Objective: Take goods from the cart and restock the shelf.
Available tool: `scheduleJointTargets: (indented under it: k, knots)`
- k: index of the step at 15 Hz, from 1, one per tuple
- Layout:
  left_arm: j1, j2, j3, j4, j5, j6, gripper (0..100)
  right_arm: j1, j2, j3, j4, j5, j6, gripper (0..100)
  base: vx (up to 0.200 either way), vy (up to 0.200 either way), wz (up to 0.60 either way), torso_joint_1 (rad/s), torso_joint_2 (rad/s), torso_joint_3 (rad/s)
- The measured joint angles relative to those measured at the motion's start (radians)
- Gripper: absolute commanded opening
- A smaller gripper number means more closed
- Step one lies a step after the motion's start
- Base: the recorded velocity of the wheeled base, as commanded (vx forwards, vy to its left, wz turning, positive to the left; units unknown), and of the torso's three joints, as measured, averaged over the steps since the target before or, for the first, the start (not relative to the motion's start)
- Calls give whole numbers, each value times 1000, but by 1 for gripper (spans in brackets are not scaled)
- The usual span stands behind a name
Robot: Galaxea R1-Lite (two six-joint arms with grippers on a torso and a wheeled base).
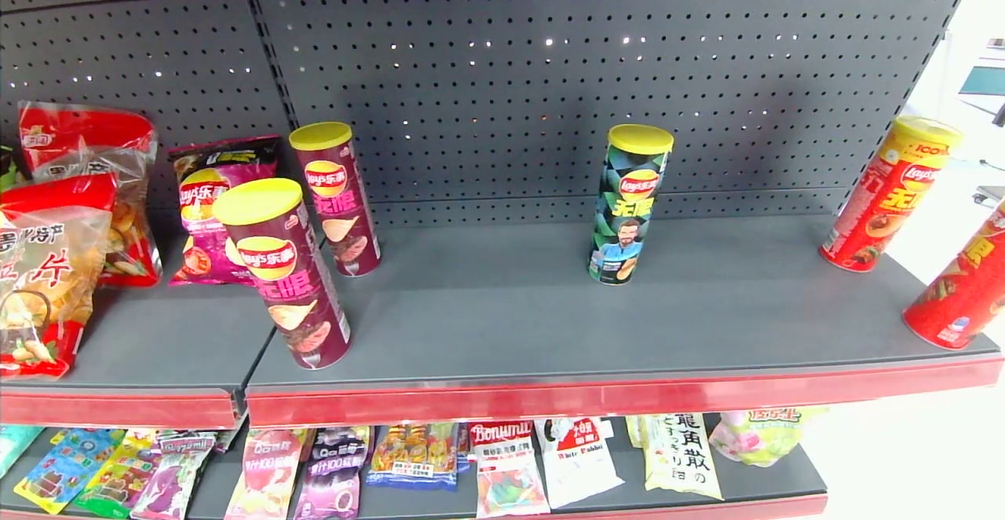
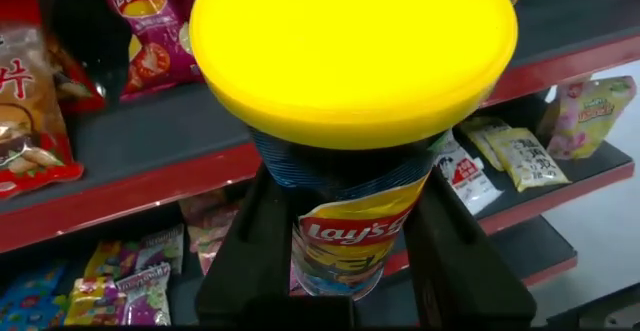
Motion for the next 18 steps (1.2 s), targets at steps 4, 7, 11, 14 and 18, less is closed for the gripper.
scheduleJointTargets:
  k: [4, 7, 11, 14, 18]
  knots:
    - [-1, 27, 11, -1, -33, -52, 0, 0, 2, -12, -8, 10, -2, 100, 0, 0, 0, 0, 0, 0]
    - [0, 72, -1, -13, -45, -62, 0, 32, 91, -172, -16, 47, 64, 100, 0, 0, 0, 0, 0, 0]
    - [3, 109, -8, -51, 1, -56, 0, 131, 337, -327, -44, 149, 108, 100, 0, 0, 0, 0, 0, 0]
    - [3, 139, -12, -99, 5, -56, 0, 204, 606, -356, -198, 202, 122, 100, 0, 0, 0, 0, 0, 0]
    - [2, 192, -18, -171, -5, -56, 0, 219, 1016, -402, -513, 369, 124, 100, 0, 0, 0, 0, 0, 0]
